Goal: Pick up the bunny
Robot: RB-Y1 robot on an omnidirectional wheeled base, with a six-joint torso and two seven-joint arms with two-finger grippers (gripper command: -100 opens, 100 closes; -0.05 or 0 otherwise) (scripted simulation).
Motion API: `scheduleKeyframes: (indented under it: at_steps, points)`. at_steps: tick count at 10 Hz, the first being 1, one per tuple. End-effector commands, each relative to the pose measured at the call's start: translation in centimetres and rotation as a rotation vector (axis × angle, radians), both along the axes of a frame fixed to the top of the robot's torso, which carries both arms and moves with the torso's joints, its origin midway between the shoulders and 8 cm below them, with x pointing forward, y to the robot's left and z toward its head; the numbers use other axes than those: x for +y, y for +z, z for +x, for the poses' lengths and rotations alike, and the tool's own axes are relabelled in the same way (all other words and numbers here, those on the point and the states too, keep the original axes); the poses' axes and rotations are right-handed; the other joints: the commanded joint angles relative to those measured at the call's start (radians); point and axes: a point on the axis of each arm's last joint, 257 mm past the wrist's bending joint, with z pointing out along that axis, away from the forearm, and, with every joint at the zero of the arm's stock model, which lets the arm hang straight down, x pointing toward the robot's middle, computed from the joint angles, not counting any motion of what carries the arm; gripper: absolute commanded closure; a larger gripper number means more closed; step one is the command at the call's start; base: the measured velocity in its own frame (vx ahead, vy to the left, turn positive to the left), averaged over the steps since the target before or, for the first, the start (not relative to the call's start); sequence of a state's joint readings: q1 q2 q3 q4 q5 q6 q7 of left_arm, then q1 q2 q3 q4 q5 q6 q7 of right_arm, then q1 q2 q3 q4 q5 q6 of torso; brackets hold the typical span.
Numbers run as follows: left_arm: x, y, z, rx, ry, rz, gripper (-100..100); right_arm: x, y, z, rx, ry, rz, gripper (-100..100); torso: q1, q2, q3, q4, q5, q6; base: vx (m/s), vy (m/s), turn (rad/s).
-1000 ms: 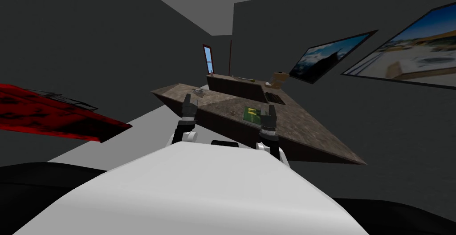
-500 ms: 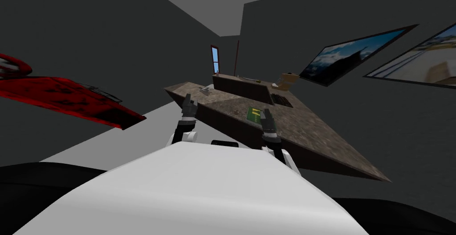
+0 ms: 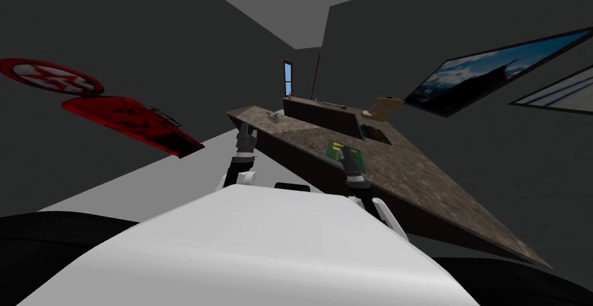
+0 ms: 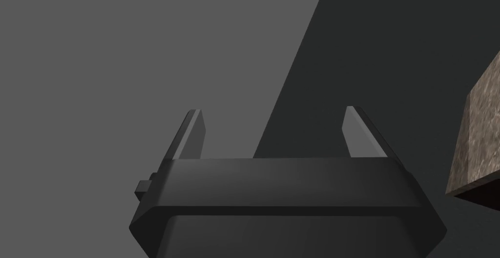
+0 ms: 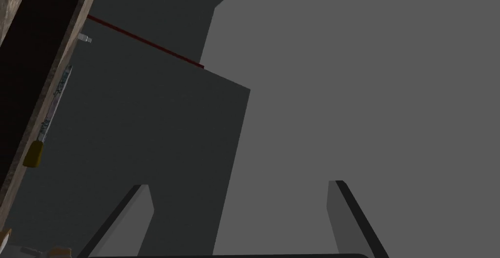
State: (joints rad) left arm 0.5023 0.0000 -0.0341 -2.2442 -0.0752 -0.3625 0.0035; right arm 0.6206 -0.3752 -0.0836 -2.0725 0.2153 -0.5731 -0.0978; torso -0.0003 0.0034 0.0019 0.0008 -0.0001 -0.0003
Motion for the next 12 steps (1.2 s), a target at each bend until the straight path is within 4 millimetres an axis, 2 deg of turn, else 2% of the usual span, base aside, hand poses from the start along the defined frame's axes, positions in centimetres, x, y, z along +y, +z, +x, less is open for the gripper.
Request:
scheduleKeyframes:
  at_steps: [1,2,3,4,5,6,7,8,9,10,11,12]
  points:
    - [0.0,0.0,0.0,0.0,0.0,0.0,0,-0.4,-0.6,-0.1,0.024,0.006,-0.037,-100,0.0,0.0,0.0,0.0,0.0,0.0,-0.055,0.006,0.114]
    - [0.0,0.0,0.0,0.0,0.0,0.0,0,-1.6,-2.1,-0.2,0.068,-0.001,-0.088,-100,0.0,0.0,0.0,0.0,0.0,0.001,-0.068,0.014,0.226]
    - [0.0,0.0,0.0,0.0,0.0,0.0,0,-1.5,-2.1,-0.2,0.071,0.01,-0.103,-100,0.0,0.001,0.001,0.0,0.0,0.0,-0.054,0.011,0.138]
    - [0.0,0.0,0.0,0.0,0.0,0.0,0,-2.8,-3.6,-0.3,0.115,0.0,-0.152,-100,0.0,0.0,0.0,0.0,0.0,0.001,-0.05,0.015,0.209]
    - [0.0,0.0,0.0,0.0,0.0,0.0,0,-2.7,-3.6,-0.3,0.119,0.013,-0.171,-100,0.0,0.0,0.0,0.0,0.0,0.0,-0.045,0.009,0.132]
    - [0.0,0.0,0.0,0.0,0.0,0.0,0,-4.1,-5.0,-0.5,0.163,0.003,-0.221,-100,-0.001,-0.001,0.0,0.0,0.0,0.001,-0.048,0.014,0.304]
    - [0.0,0.0,0.0,0.0,0.0,0.0,0,-4.1,-5.0,-0.4,0.166,0.016,-0.241,-100,0.0,-0.001,0.0,0.0,0.0,0.0,-0.045,0.014,0.114]
    - [0.0,0.0,0.0,0.0,0.0,0.0,0,-5.5,-6.3,-0.7,0.209,0.006,-0.292,-100,0.0,-0.001,0.0,0.0,0.0,0.001,-0.062,0.019,0.199]
    - [0.0,0.0,0.0,0.0,0.0,0.0,0,-5.5,-6.3,-0.6,0.213,0.019,-0.313,-100,0.0,0.0,0.0,0.0,0.0,0.0,-0.055,0.015,0.149]
    - [0.0,0.0,0.0,0.0,0.0,0.0,0,-7.0,-7.5,-0.9,0.255,0.01,-0.366,-100,0.0,0.0,0.0,0.0,0.0,0.001,-0.05,0.027,0.25]
    - [0.0,0.0,0.0,0.0,0.0,0.0,0,-7.0,-7.4,-0.8,0.258,0.023,-0.387,-100,0.0,0.0,0.0,0.0,0.0,0.0,-0.042,0.018,0.144]
    - [0.0,0.0,0.0,0.0,0.0,0.0,0,-8.6,-8.6,-1.1,0.299,0.014,-0.441,-100,0.0,-0.001,0.0,0.0,0.0,0.001,-0.059,0.027,0.271]
